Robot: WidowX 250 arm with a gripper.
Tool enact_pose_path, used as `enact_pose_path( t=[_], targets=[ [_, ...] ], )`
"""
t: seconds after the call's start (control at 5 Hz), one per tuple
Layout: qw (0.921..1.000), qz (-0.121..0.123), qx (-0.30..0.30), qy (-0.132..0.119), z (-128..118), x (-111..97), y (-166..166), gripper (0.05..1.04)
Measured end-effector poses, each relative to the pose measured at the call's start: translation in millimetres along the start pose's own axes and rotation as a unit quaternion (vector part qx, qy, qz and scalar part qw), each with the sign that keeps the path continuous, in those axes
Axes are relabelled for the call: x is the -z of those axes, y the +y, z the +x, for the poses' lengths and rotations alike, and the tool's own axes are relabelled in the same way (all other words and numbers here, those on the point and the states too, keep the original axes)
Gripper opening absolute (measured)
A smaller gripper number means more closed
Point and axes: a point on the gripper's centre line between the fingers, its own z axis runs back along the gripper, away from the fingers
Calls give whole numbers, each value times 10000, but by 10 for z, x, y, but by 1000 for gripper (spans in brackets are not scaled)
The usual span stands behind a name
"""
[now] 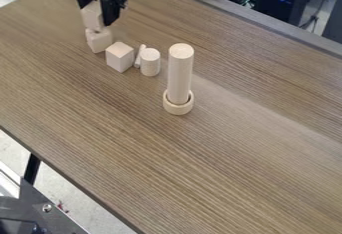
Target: Put the cube on top of the other cub
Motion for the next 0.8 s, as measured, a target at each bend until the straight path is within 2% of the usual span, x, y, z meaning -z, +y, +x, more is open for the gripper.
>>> enact_pose_path(
  t=[0.8],
  targets=[
    [10000,67,-1,28,1,13,49,606]
  ],
)
